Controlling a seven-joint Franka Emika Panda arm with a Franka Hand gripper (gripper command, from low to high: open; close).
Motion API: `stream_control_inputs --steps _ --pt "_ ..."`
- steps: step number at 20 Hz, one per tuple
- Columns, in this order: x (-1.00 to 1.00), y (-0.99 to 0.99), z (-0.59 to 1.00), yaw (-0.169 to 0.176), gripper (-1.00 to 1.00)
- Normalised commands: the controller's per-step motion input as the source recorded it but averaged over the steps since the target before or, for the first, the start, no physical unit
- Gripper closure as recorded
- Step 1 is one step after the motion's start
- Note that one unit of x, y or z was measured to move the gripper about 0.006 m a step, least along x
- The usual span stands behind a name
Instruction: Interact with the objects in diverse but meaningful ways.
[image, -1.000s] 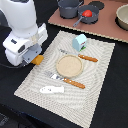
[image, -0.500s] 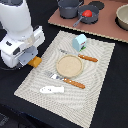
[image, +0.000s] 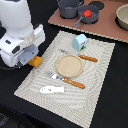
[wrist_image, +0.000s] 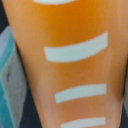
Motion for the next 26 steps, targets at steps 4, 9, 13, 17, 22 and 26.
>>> stream_control_inputs --steps 4,9,13,17,22,26 --pt "0.70 0.05 1.00 -0.014 1.00" --pt "1.00 0.14 1.00 0.000 1.00" --pt "1.00 0.07 1.00 0.000 1.00" --pt "1.00 0.03 0.89 0.000 1.00" --pt "1.00 0.00 0.46 0.000 1.00" --pt "1.00 -0.04 0.10 0.000 1.00"
